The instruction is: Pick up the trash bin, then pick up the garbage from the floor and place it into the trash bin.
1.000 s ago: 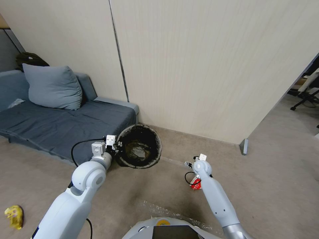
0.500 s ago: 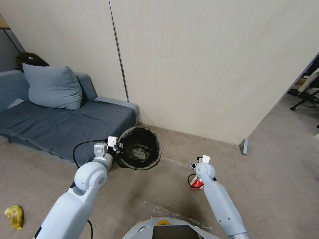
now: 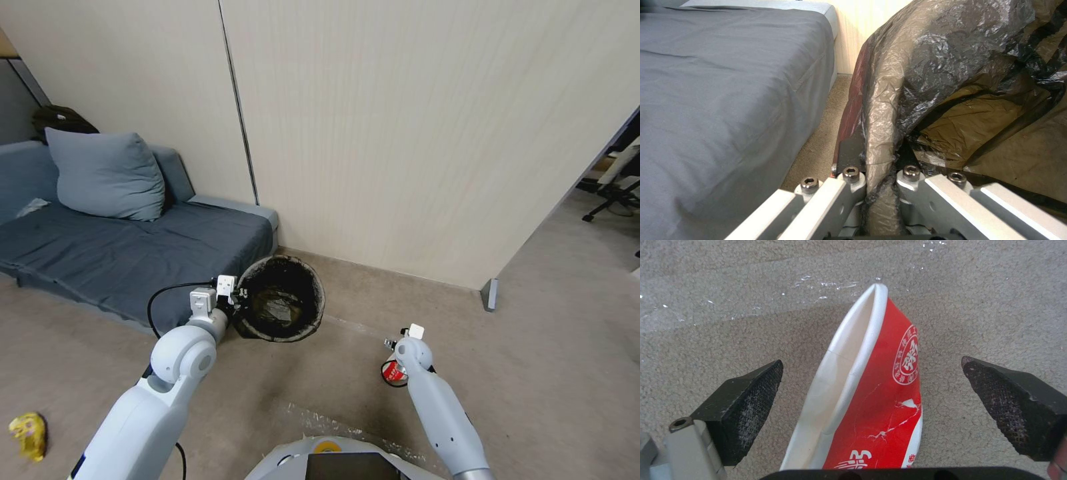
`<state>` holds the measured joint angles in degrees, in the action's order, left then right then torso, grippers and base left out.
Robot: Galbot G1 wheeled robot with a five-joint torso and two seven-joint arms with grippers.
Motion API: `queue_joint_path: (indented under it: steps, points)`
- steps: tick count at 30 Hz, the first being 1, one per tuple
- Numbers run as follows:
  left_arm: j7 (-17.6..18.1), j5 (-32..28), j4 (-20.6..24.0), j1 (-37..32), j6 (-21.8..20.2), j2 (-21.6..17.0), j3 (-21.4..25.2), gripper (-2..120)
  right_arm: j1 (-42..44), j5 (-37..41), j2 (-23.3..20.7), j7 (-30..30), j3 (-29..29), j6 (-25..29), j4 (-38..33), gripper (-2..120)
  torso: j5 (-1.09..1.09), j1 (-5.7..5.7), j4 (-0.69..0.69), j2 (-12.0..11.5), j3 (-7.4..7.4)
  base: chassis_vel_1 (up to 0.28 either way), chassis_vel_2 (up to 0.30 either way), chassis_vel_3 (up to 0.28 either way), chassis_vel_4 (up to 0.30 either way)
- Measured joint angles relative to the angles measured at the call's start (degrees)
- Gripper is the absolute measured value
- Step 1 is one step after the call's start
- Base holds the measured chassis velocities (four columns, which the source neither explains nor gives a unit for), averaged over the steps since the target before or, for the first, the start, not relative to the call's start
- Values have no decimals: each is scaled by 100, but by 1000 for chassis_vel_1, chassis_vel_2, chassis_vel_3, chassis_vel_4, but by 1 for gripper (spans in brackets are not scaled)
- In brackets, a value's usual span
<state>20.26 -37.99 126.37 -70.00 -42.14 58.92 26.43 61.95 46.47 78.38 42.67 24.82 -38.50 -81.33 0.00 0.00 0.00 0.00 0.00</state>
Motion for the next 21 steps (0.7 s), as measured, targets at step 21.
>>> queue_joint_path:
  steps: [21]
  points:
    - [-71,118,-52,-21,0,38,-27,0,-95,-451,175,-243,-62,134,502,100,0,0,0,0,0,0,0,0,0]
